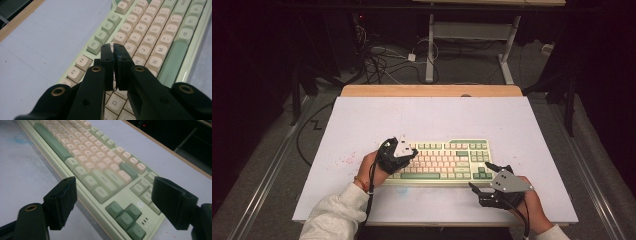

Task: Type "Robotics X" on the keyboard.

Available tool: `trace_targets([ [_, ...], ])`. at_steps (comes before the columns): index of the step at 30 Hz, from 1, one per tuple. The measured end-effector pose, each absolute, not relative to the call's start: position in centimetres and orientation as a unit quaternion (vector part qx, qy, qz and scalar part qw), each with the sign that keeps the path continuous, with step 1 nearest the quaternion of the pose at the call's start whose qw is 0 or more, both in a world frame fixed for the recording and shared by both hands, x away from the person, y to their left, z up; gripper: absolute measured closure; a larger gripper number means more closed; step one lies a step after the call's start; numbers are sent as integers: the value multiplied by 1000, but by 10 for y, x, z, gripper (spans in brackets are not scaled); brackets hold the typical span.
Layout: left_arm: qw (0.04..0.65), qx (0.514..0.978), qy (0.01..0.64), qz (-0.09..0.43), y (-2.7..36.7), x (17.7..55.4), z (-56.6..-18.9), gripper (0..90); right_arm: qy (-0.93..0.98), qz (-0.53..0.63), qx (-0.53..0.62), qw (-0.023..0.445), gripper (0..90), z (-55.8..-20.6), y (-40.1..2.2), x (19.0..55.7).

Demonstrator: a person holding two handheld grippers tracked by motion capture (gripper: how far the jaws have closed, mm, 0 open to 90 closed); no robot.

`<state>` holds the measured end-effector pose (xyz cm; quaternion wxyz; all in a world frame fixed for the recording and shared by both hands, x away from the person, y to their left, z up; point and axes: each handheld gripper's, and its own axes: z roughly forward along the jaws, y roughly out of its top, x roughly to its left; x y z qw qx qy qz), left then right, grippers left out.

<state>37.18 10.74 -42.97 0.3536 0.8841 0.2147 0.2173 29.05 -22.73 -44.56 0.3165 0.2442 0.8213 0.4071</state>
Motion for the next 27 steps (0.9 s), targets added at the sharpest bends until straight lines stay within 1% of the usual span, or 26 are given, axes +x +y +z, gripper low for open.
trace_targets([
  [3,364,878,212,226,110,368,-427,848,820,413,244,311,229,-445,-229,291],
  [4,367,876,211,229,111,366,-426,818,822,413,242,309,230,-445,-230,291],
  [7,373,873,205,239,116,360,-424,782,824,413,239,306,219,-444,-230,290],
  [9,373,872,201,243,119,357,-424,650,826,412,239,301,214,-444,-230,290],
  [12,365,872,200,259,124,352,-425,484,827,414,243,291,223,-444,-230,291],
  [13,367,873,196,256,126,351,-426,441,827,418,240,290,238,-444,-231,291],
  [15,366,871,193,265,129,348,-428,414,826,424,237,286,316,-443,-232,291],
  [16,365,870,197,268,131,346,-429,386,825,426,237,286,348,-443,-233,291],
  [17,364,869,198,271,133,345,-429,334,823,430,239,285,393,-442,-233,291],
  [19,369,860,203,289,138,339,-431,310,823,435,237,280,503,-441,-234,292],
  [20,374,856,208,289,141,338,-432,251,823,434,236,281,530,-441,-234,293],
  [21,374,853,213,295,143,336,-433,208,824,433,235,281,582,-441,-235,293],
  [22,373,850,217,302,146,334,-434,205,824,434,236,277,654,-440,-235,294],
  [25,376,844,228,306,154,329,-439,177,830,427,234,270,787,-437,-236,298],
  [27,382,840,234,305,160,326,-442,178,832,429,234,263,851,-435,-236,301],
])
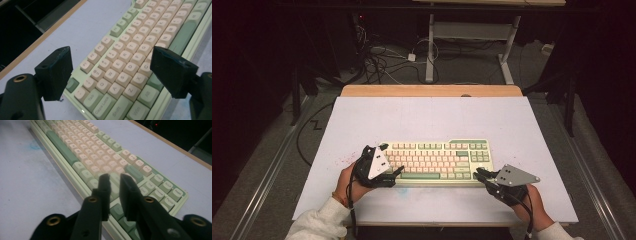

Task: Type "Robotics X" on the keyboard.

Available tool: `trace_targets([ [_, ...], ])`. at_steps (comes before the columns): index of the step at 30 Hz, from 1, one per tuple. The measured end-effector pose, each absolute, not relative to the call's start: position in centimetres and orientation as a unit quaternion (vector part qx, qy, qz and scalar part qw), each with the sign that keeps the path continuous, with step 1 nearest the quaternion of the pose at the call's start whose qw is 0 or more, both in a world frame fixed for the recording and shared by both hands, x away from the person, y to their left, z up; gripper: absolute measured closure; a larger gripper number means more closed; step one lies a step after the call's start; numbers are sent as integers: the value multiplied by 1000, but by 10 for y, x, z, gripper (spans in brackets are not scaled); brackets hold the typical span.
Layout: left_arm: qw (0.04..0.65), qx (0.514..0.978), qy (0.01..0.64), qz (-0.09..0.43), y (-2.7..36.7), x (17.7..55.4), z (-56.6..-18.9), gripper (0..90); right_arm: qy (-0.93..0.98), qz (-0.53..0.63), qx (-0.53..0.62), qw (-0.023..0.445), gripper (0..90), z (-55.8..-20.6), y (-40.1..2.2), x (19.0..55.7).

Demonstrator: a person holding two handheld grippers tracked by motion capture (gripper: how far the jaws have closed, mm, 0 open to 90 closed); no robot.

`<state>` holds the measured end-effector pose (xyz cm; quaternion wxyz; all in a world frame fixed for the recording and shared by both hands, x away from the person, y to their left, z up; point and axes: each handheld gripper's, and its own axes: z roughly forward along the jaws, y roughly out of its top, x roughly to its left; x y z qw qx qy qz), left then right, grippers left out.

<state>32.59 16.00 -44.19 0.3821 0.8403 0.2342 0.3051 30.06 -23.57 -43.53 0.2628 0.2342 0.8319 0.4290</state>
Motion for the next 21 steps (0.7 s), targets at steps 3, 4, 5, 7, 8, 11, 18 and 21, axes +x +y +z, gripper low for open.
trace_targets([
  [3,385,837,239,306,167,319,-447,177,834,426,234,260,900,-433,-234,304],
  [4,382,837,240,309,170,317,-448,175,835,425,234,259,900,-433,-233,306],
  [5,381,836,242,311,172,315,-450,169,836,423,232,259,900,-432,-232,307],
  [7,378,837,246,310,176,312,-452,161,837,422,233,259,900,-430,-230,310],
  [8,378,837,248,309,177,311,-454,161,838,421,231,260,900,-429,-228,312],
  [11,375,838,252,306,182,307,-456,161,838,421,231,258,900,-427,-223,317],
  [18,376,835,262,304,191,300,-456,161,844,420,220,251,900,-424,-204,331],
  [21,371,838,263,301,192,298,-459,161,847,418,217,249,900,-424,-196,337],
])
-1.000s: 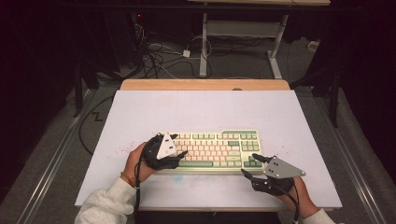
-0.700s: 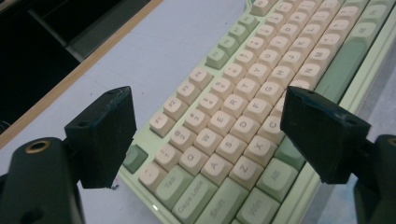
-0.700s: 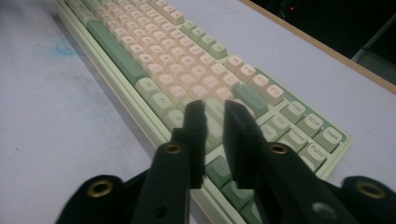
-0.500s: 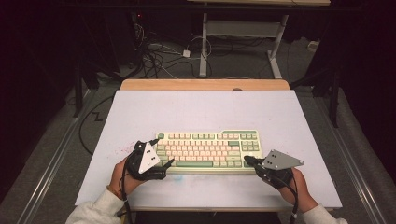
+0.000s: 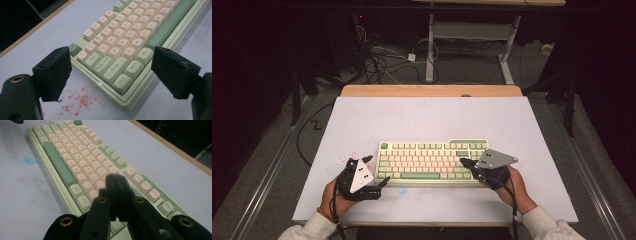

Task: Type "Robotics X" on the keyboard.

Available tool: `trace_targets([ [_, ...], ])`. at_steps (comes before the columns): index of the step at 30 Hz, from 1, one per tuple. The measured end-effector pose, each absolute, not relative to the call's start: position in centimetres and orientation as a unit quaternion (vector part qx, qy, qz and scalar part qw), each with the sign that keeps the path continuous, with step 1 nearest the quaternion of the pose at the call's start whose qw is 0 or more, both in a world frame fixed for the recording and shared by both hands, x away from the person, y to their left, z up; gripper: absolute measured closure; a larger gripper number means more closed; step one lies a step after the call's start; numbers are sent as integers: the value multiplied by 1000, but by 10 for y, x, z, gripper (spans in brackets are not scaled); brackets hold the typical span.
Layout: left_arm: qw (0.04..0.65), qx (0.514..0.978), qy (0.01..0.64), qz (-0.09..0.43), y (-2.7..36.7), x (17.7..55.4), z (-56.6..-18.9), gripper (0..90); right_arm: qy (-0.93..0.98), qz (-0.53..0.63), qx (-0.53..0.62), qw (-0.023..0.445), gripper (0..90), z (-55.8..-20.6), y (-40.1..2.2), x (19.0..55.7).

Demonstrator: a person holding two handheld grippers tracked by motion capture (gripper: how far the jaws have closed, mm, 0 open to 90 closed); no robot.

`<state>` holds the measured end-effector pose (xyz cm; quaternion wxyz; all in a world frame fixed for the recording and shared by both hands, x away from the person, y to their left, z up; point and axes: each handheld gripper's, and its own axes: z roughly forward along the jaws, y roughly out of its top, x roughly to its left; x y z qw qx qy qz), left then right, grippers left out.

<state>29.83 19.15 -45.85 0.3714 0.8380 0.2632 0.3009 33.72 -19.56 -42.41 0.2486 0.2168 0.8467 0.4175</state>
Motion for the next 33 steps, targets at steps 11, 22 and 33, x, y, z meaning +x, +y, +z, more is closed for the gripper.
trace_targets([
  [11,371,844,263,284,188,295,-467,162,864,395,207,236,900,-426,-155,362],
  [22,377,843,265,276,191,296,-468,161,884,361,199,221,900,-438,-118,378],
  [33,370,848,262,273,189,297,-470,162,897,329,200,218,900,-449,-102,392],
])
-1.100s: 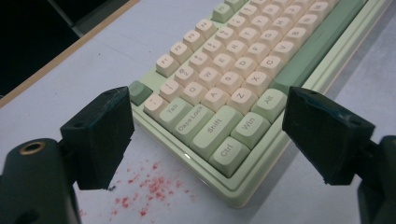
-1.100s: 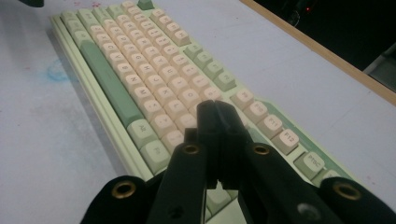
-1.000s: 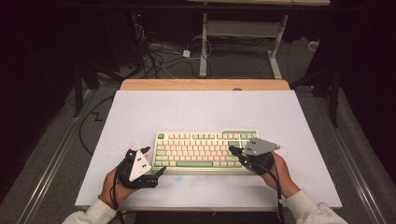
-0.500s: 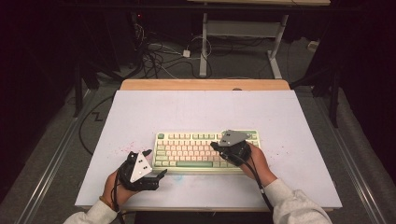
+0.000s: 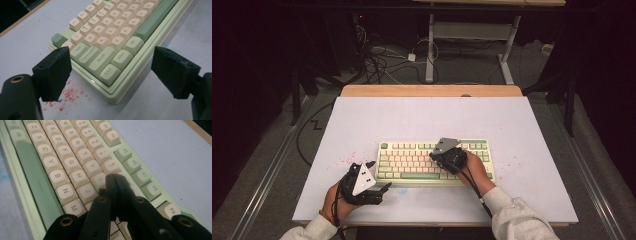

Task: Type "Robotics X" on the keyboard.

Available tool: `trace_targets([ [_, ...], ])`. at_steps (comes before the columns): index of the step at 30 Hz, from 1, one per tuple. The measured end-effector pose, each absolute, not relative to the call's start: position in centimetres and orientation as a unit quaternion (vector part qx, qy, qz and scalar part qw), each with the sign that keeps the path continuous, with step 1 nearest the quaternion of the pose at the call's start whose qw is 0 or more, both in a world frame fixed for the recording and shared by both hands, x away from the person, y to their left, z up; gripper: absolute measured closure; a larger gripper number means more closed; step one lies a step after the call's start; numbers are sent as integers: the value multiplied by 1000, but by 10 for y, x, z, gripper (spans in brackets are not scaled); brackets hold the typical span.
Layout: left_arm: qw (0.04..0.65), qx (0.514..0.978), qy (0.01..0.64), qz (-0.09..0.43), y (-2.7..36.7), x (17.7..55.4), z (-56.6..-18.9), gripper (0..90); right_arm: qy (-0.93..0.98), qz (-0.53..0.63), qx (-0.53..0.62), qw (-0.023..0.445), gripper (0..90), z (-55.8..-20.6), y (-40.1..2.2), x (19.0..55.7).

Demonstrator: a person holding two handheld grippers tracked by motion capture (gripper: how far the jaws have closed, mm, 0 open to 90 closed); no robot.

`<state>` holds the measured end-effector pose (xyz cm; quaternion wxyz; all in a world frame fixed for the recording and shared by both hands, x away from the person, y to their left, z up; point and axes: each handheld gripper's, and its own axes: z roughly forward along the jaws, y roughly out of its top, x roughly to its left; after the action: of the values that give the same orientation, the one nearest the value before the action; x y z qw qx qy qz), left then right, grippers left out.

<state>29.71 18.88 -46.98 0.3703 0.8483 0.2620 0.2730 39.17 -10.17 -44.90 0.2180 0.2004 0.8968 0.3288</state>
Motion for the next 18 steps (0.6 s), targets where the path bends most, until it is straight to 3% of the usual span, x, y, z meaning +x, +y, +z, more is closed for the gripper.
trace_targets([
  [10,366,850,264,273,190,297,-469,162,902,309,199,226,900,-451,-96,391],
  [18,363,849,266,277,192,297,-467,163,879,361,204,237,900,-438,-106,382],
])
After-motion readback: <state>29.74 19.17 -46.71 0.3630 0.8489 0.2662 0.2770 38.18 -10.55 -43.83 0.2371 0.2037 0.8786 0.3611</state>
